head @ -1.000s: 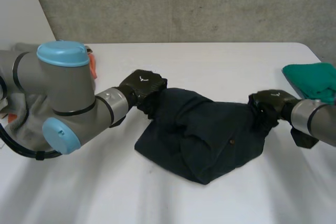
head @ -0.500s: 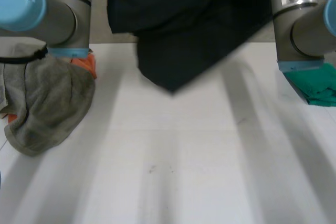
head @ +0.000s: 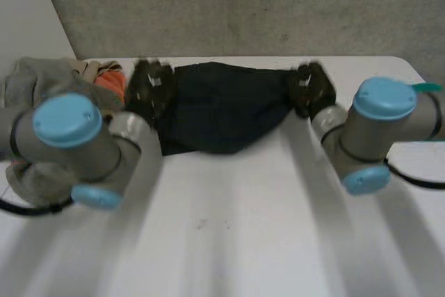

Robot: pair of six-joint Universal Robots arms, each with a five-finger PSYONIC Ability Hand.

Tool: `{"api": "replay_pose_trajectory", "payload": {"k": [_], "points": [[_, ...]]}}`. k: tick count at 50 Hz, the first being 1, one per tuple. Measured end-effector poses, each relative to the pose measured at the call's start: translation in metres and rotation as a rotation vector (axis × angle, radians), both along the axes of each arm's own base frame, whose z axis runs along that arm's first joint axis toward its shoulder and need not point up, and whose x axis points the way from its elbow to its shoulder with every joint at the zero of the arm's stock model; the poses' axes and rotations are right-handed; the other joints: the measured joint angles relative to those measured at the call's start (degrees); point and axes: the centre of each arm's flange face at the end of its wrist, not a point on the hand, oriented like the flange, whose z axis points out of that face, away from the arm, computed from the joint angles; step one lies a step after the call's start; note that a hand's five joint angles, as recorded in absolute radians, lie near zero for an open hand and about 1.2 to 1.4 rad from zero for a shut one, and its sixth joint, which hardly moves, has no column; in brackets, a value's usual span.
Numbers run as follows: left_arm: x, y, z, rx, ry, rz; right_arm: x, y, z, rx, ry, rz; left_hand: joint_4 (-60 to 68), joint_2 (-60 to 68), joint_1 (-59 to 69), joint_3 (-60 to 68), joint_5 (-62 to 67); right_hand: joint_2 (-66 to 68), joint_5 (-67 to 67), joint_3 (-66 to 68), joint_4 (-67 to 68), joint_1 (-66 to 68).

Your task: Fold the laundry.

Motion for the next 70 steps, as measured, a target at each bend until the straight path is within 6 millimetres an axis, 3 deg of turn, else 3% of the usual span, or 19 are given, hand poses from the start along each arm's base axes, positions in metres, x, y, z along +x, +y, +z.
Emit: {"api": "replay_pose_trajectory", "payload": {"k": [3, 8, 13, 14, 15, 24, 33, 43, 50, 57, 60, 63, 64, 65, 66, 68, 70], "points": [[0.002, 0.017, -0.016, 0.071, -0.034, -0.012, -0.001, 0.011, -0.015, 0.072, 0.038, 0.009, 0.0, 0.06, 0.0, 0.05, 0.0, 0.0, 0.0, 0.0, 0.0, 0.0], [0.006, 0.029, -0.016, 0.109, -0.05, -0.018, -0.006, 0.021, -0.017, 0.129, 0.044, 0.008, 0.0, 0.1, 0.0, 0.12, 0.0, 0.0, 0.0, -0.01, 0.0, 0.0], [0.013, 0.047, 0.003, 0.137, -0.058, -0.021, -0.021, 0.032, 0.003, 0.234, -0.037, -0.024, 0.0, 0.13, 0.0, 0.15, 0.0, -12.55, -10.76, -13.6, -13.28, -10.36], [0.013, 0.049, 0.005, 0.141, -0.059, -0.021, -0.024, 0.034, 0.007, 0.259, -0.058, -0.032, 0.0, 0.13, 0.0, 0.15, 0.0, -25.86, -23.7, -26.72, -26.37, -20.92], [0.014, 0.05, 0.006, 0.144, -0.06, -0.022, -0.027, 0.035, 0.009, 0.278, -0.072, -0.038, 0.0, 0.13, 0.0, 0.15, 0.0, -27.74, -25.85, -28.79, -28.49, -22.43], [0.017, 0.059, 0.015, 0.156, -0.065, -0.024, -0.04, 0.041, 0.016, 0.409, -0.121, -0.064, 0.0, 0.13, 0.0, 0.15, 0.0, -29.47, -28.92, -31.44, -31.42, -24.05], [0.009, 0.031, 0.017, 0.119, -0.049, -0.012, -0.039, 0.041, -0.011, 0.387, 0.037, 0.021, 0.0, 0.14, 0.0, 0.15, 0.0, -35.25, -34.02, -36.73, -36.28, -28.64], [-0.003, -0.008, 0.005, 0.098, -0.04, 0.004, -0.046, 0.042, -0.015, 0.387, 0.072, 0.014, 0.0, 0.14, 0.0, 0.15, 0.0, -37.52, -36.86, -39.14, -38.92, -30.45], [-0.012, -0.034, -0.008, 0.089, -0.036, 0.009, -0.044, 0.03, -0.025, 0.38, 0.066, 0.008, 0.0, 0.14, 0.0, 0.15, 0.0, -37.51, -36.86, -39.14, -38.92, -30.45], [-0.015, -0.045, -0.018, 0.083, -0.033, 0.012, -0.04, 0.017, -0.038, 0.372, 0.063, 0.003, 0.01, 0.14, 0.0, 0.15, 0.0, -36.81, -35.75, -38.47, -38.27, -29.91], [-0.016, -0.048, -0.021, 0.084, -0.033, 0.013, -0.037, 0.009, -0.045, 0.359, 0.056, 0.0, 0.01, 0.14, 0.0, 0.15, 0.0, -14.31, -15.45, -15.8, -15.61, -10.84], [-0.016, -0.049, -0.023, 0.086, -0.034, 0.013, -0.036, 0.005, -0.047, 0.347, 0.049, -0.001, -0.11, -0.01, 0.0, 0.07, 0.0, -8.57, -9.93, -10.11, -9.86, -6.66], [-0.016, -0.048, -0.024, 0.091, -0.037, 0.013, -0.034, 0.002, -0.047, 0.33, 0.04, -0.002, -6.54, -6.23, -6.9, -5.98, -5.88, 0.22, -0.58, -0.61, -0.21, -1.17], [-0.015, -0.047, -0.025, 0.095, -0.039, 0.014, -0.034, 0.001, -0.047, 0.321, 0.035, -0.003, -15.89, -16.83, -17.49, -15.22, -15.07, 0.22, -0.41, -0.5, -0.02, -0.97], [-0.015, -0.046, -0.025, 0.098, -0.041, 0.014, -0.033, 0.0, -0.046, 0.316, 0.032, -0.003, -15.89, -16.83, -17.49, -15.22, -15.07, 0.22, -0.28, -0.5, 0.06, -0.72], [-0.013, -0.041, -0.025, 0.109, -0.045, 0.014, -0.032, 0.0, -0.041, 0.299, 0.022, -0.002, -39.02, -39.56, -41.8, -38.81, -37.46, 0.22, -0.27, -0.5, 0.08, -0.56], [-0.011, -0.034, -0.022, 0.119, -0.049, 0.015, -0.031, 0.001, -0.033, 0.284, 0.01, 0.0, -47.28, -46.82, -45.6, -46.09, -45.21, 0.22, -0.27, -0.5, 0.08, -0.56]]}}
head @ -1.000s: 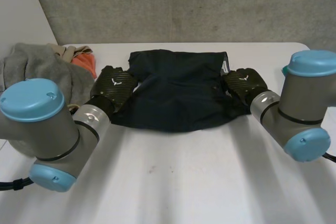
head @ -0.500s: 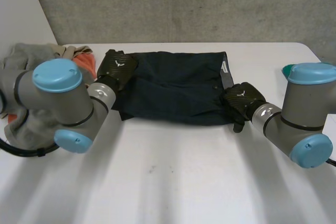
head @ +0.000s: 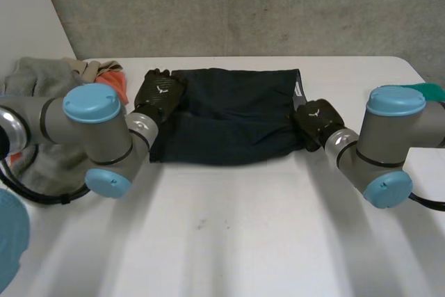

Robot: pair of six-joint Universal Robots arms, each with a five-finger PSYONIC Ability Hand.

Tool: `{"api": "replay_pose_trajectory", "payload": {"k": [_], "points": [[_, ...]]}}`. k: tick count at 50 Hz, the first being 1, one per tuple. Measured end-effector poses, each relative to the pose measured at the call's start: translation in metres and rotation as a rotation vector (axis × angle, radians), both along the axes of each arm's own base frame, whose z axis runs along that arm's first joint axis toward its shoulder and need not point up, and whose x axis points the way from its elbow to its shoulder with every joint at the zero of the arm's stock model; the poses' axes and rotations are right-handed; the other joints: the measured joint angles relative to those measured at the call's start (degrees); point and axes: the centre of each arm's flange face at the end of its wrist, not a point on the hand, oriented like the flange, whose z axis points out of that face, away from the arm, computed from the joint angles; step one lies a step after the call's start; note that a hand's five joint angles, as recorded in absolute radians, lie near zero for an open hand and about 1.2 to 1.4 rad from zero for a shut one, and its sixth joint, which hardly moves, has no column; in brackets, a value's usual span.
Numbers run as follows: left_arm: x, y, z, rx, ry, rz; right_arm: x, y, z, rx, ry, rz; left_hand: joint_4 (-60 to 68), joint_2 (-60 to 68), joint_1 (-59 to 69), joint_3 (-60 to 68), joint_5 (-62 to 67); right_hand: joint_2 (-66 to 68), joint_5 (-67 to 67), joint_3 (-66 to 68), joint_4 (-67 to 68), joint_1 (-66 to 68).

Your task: Fold the laundry.

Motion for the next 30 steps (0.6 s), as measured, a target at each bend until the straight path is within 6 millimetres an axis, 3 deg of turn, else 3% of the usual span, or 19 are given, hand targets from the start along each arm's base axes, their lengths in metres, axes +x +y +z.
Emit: {"api": "replay_pose_trajectory", "payload": {"k": [9, 15, 19, 25, 30], "points": [[0.027, 0.057, 0.038, 0.026, -0.008, 0.001, -0.005, 0.019, 0.036, 0.04, -0.036, -0.011, 0.04, -0.01, 1.01, -0.37, 0.63, 0.0, 0.0, 0.0, 0.0, 0.0], [0.044, 0.095, 0.035, 0.096, -0.038, -0.001, -0.01, 0.033, 0.052, 0.121, -0.054, -0.03, 14.64, 14.15, 16.74, 13.69, 14.92, 0.0, 0.0, 0.0, 0.0, 0.0], [0.05, 0.11, 0.024, 0.16, -0.058, -0.005, -0.011, 0.037, 0.056, 0.146, -0.055, -0.036, 15.95, 15.42, 17.22, 14.92, 15.99, 0.0, 0.0, 0.0, 0.0, 0.0], [0.052, 0.111, 0.014, 0.213, -0.055, 0.004, -0.013, 0.041, 0.06, 0.159, -0.054, -0.038, 15.93, 15.42, 17.18, 14.98, 16.0, 0.0, 0.0, 0.0, 0.0, 0.0], [0.05, 0.094, -0.004, 0.259, -0.048, 0.023, -0.014, 0.043, 0.064, 0.166, -0.065, -0.042, 14.16, 14.08, 15.71, 13.6, 14.28, 0.0, 0.0, 0.0, 0.0, 0.0]]}}
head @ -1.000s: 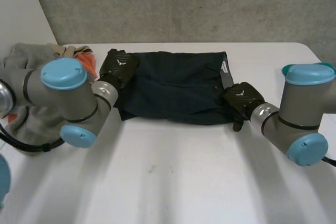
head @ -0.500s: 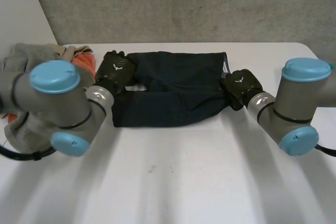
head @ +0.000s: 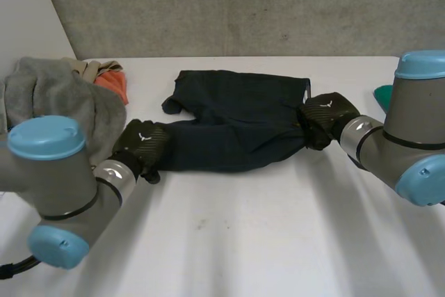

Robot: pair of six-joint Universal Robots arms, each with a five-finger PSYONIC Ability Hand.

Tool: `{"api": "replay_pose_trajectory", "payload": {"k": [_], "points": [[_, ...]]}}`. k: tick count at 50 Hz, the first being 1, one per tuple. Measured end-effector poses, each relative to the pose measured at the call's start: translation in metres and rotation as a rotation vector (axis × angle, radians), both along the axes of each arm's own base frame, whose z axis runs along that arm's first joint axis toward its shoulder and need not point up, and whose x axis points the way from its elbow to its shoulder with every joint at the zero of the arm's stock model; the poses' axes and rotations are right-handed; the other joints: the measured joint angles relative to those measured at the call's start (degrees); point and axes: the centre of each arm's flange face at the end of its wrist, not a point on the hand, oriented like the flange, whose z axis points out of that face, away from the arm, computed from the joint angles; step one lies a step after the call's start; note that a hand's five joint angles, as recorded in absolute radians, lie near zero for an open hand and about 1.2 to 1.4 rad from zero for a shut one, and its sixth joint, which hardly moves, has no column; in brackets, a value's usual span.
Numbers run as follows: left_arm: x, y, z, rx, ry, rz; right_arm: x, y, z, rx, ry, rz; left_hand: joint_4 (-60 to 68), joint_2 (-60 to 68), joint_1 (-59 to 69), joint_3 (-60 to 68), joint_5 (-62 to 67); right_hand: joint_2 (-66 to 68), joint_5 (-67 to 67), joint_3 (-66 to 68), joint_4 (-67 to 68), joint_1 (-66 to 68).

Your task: Fold the laundry.

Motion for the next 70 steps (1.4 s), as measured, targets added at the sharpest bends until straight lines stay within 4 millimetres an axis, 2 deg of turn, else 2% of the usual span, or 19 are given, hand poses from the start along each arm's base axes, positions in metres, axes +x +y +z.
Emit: {"api": "replay_pose_trajectory", "payload": {"k": [3, 4, 10, 15, 32, 39, 43, 48, 51, 55, 58, 61, 62, 66, 68, 69, 70], "points": [[0.0, -0.009, -0.006, 0.009, 0.0, 0.011, 0.0, 0.0, 0.001, 0.002, -0.004, -0.002, -1.66, -1.72, -1.54, -1.56, -1.73, 0.0, 0.0, 0.0, 0.0, 0.0], [0.001, -0.019, -0.012, 0.013, 0.0, 0.023, -0.001, 0.0, 0.001, 0.005, -0.008, -0.006, -1.85, -1.95, -1.55, -1.7, -2.01, 0.0, 0.0, 0.0, 0.0, 0.0], [0.0, -0.039, -0.019, 0.004, 0.002, 0.04, -0.001, 0.002, -0.001, 0.016, -0.008, -0.005, -1.92, -2.08, -1.55, -1.7, -2.2, 0.0, 0.0, 0.0, 0.0, 0.0], [-0.003, -0.051, -0.026, -0.001, 0.003, 0.041, -0.001, 0.003, -0.002, 0.021, -0.007, -0.003, -1.92, -2.08, -1.55, -1.7, -2.2, 0.0, 0.0, 0.0, 0.0, 0.0], [-0.016, -0.064, -0.042, 0.0, 0.008, 0.002, 0.0, 0.001, -0.004, 0.016, -0.006, 0.001, -0.37, -0.66, -1.21, -0.57, 0.06, 0.0, 0.0, 0.0, 0.0, 0.0], [-0.02, -0.069, -0.044, -0.006, 0.017, -0.023, 0.0, 0.0, -0.007, 0.021, -0.004, 0.001, 14.19, 14.18, 13.87, 14.17, 13.84, 0.0, 0.0, 0.0, 0.0, 0.0], [-0.022, -0.073, -0.044, -0.013, 0.019, -0.024, 0.0, 0.0, -0.008, 0.023, -0.003, 0.0, 29.45, 29.07, 28.47, 28.77, 28.78, 0.0, 0.0, 0.0, 0.0, 0.0], [-0.022, -0.073, -0.041, -0.015, 0.017, -0.022, -0.002, -0.001, -0.007, 0.02, 0.001, -0.006, 32.85, 32.45, 29.49, 31.9, 30.88, 0.0, 0.0, 0.0, 0.0, 0.0], [-0.02, -0.068, -0.035, 0.002, 0.008, -0.023, -0.003, 0.0, -0.005, 0.019, 0.01, -0.005, 32.85, 32.45, 29.49, 31.9, 30.88, 0.0, 0.0, 0.0, 0.0, 0.0], [-0.013, -0.047, -0.012, 0.062, -0.028, -0.027, -0.005, 0.007, -0.002, 0.026, 0.056, 0.01, 32.86, 32.45, 29.49, 31.9, 30.88, 0.0, 0.0, 0.0, 0.0, 0.0], [-0.001, -0.014, 0.016, 0.152, -0.083, -0.035, -0.01, 0.019, 0.003, 0.036, 0.139, 0.031, 32.86, 32.48, 29.49, 32.02, 30.88, 0.0, 0.0, 0.0, 0.0, 0.0], [0.008, 0.012, 0.032, 0.216, -0.119, -0.044, -0.019, 0.034, 0.007, 0.056, 0.26, 0.051, 32.87, 32.53, 29.49, 32.04, 30.88, 0.0, 0.0, 0.0, 0.0, 0.0], [0.014, 0.03, 0.041, 0.257, -0.141, -0.052, -0.024, 0.041, 0.007, 0.069, 0.319, 0.061, 33.0, 32.57, 29.49, 32.13, 30.88, 0.0, 0.0, 0.0, 0.0, 0.0], [0.027, 0.071, 0.054, 0.344, -0.194, -0.079, -0.034, 0.058, 0.005, 0.114, 0.449, 0.091, 33.08, 32.58, 29.49, 32.14, 30.89, 0.0, 0.0, 0.0, 0.0, 0.0], [0.03, 0.084, 0.055, 0.368, -0.214, -0.093, -0.04, 0.069, 0.002, 0.145, 0.507, 0.111, 33.08, 32.59, 29.49, 32.14, 30.89, 0.0, 0.0, 0.0, 0.0, 0.0], [0.033, 0.097, 0.055, 0.389, -0.237, -0.108, -0.043, 0.077, 0.001, 0.167, 0.54, 0.127, 33.08, 32.58, 29.49, 32.14, 30.88, 0.0, 0.0, 0.0, 0.01, 0.0], [0.034, 0.099, 0.054, 0.393, -0.241, -0.111, -0.044, 0.079, 0.0, 0.173, 0.548, 0.131, 33.08, 32.59, 29.49, 32.14, 30.88, 0.0, 0.0, 0.0, 0.01, 0.0]]}}
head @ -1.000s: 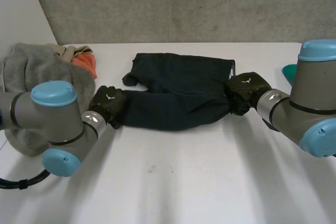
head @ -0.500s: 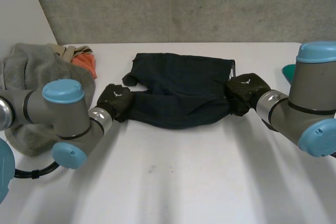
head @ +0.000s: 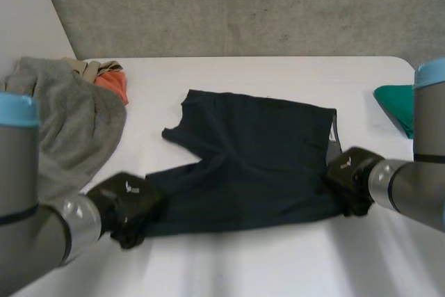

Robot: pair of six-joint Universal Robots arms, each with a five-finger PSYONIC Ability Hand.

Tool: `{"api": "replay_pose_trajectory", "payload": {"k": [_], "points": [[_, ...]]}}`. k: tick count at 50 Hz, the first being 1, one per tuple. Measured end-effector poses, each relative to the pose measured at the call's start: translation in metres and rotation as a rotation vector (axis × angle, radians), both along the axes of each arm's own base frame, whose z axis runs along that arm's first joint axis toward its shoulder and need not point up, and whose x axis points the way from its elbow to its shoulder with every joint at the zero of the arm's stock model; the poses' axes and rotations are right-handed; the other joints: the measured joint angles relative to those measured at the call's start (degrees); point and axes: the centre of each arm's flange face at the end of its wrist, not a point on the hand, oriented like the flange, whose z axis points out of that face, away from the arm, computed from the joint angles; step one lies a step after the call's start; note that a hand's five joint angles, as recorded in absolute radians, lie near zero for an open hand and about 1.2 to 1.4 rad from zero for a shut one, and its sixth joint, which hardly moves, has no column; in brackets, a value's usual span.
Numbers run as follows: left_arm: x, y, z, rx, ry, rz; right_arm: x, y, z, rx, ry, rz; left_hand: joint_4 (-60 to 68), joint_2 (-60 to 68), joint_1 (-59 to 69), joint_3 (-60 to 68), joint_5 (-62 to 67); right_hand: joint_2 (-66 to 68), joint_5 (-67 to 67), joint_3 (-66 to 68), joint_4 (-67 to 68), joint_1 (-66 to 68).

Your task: Fold the laundry.

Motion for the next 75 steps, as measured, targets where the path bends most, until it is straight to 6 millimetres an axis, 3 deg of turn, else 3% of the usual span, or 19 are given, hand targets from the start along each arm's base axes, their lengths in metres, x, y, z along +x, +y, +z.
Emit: {"api": "replay_pose_trajectory", "payload": {"k": [4, 8, 14, 22, 27, 33, 34, 36, 40, 44, 52, 53, 55, 58, 62, 64, 67, 71, 75], "points": [[0.003, 0.019, -0.005, 0.028, -0.04, -0.042, -0.005, 0.016, -0.006, 0.046, 0.034, 0.018, 0.0, 0.0, 0.0, 0.0, 0.0, 0.0, 0.0, 0.0, 0.0, 0.0], [0.001, 0.02, -0.011, 0.029, -0.053, -0.062, -0.007, 0.025, -0.013, 0.071, 0.043, 0.024, 0.0, 0.0, 0.0, 0.0, 0.0, 0.0, 0.0, 0.0, 0.0, 0.0], [-0.009, -0.002, -0.02, -0.011, -0.041, -0.059, -0.007, 0.026, -0.019, 0.062, 0.036, 0.022, 0.0, 0.0, 0.0, 0.0, 0.0, 0.0, 0.02, 0.0, 0.0, 0.0], [-0.033, -0.058, -0.018, -0.162, 0.012, -0.032, 0.001, 0.005, -0.008, -0.07, -0.019, 0.012, 0.0, 0.01, 0.0, 0.0, 0.31, 0.0, 0.62, 0.0, 0.0, 0.0], [-0.058, -0.11, -0.014, -0.355, 0.091, -0.01, 0.011, -0.027, 0.001, -0.206, -0.069, -0.003, 0.03, 0.11, 0.0, 0.0, 0.31, 0.0, 0.64, 0.0, 0.01, 0.0], [-0.095, -0.179, -0.022, -0.639, 0.222, 0.002, 0.025, -0.077, -0.009, -0.346, -0.1, -0.044, 0.03, 0.12, 0.0, 0.0, 0.31, 0.0, 0.76, 0.0, 0.01, 0.0], [-0.095, -0.179, -0.022, -0.639, 0.222, 0.002, 0.025, -0.077, -0.009, -0.346, -0.1, -0.044, 0.03, 0.12, 0.0, 0.0, 0.31, 0.0, 0.76, 0.0, 0.01, 0.0], [-0.108, -0.201, -0.029, -0.732, 0.254, -0.003, 0.031, -0.1, -0.018, -0.409, -0.112, -0.059, 0.03, 0.12, 0.0, 0.0, 0.31, 0.0, 1.0, 0.0, 0.0, 0.0], [-0.122, -0.227, -0.045, -0.828, 0.268, -0.013, 0.037, -0.123, -0.028, -0.49, -0.132, -0.069, 0.03, 0.12, 0.0, 0.0, 0.31, 0.0, 1.0, 0.0, 0.0, 0.0], [-0.13, -0.242, -0.063, -0.866, 0.269, -0.027, 0.046, -0.152, -0.043, -0.6, -0.155, -0.081, 0.03, 0.12, 0.0, 0.0, 0.31, 0.0, 1.0, 0.0, 0.01, 0.0], [-0.139, -0.252, -0.083, -0.898, 0.29, -0.061, 0.052, -0.174, -0.065, -0.664, -0.143, -0.084, -2.82, -2.68, -3.47, -2.83, -2.46, -10.26, -6.66, -9.51, -9.83, -6.33], [-0.141, -0.255, -0.083, -0.942, 0.313, -0.06, 0.053, -0.181, -0.07, -0.681, -0.135, -0.095, -34.82, -35.67, -39.82, -34.18, -34.13, -40.41, -36.13, -40.17, -40.42, -35.84], [-0.143, -0.257, -0.077, -0.981, 0.331, -0.052, 0.053, -0.184, -0.066, -0.701, -0.144, -0.118, -53.89, -53.8, -54.27, -52.64, -51.48, -53.93, -50.48, -54.36, -54.01, -44.11], [-0.142, -0.257, -0.063, -1.018, 0.349, -0.036, 0.051, -0.186, -0.054, -0.726, -0.172, -0.149, -56.87, -56.48, -54.47, -55.61, -53.49, -54.63, -51.8, -55.4, -54.57, -44.26], [-0.137, -0.248, -0.03, -1.047, 0.376, -0.01, 0.04, -0.184, -0.01, -0.76, -0.301, -0.221, -56.98, -56.64, -54.47, -55.65, -53.49, -54.63, -51.8, -55.4, -54.57, -44.26], [-0.133, -0.239, -0.013, -1.041, 0.39, -0.002, 0.03, -0.176, 0.015, -0.737, -0.387, -0.237, -56.98, -56.65, -54.47, -55.65, -53.49, -54.63, -51.8, -55.4, -54.57, -44.26], [-0.126, -0.223, 0.003, -1.014, 0.406, 0.005, 0.02, -0.16, 0.033, -0.662, -0.463, -0.235, -56.98, -56.68, -54.47, -55.65, -53.49, -54.63, -51.8, -55.4, -54.57, -44.26], [-0.116, -0.195, 0.012, -0.938, 0.427, 0.008, 0.003, -0.133, 0.039, -0.481, -0.522, -0.258, -56.98, -56.68, -54.47, -55.65, -53.49, -53.35, -50.97, -54.21, -53.81, -43.53], [-0.109, -0.171, 0.009, -0.859, 0.442, 0.009, -0.008, -0.112, 0.027, -0.307, -0.534, -0.311, -56.98, -56.68, -54.47, -55.65, -53.49, -47.21, -45.91, -47.6, -48.15, -38.75]]}}
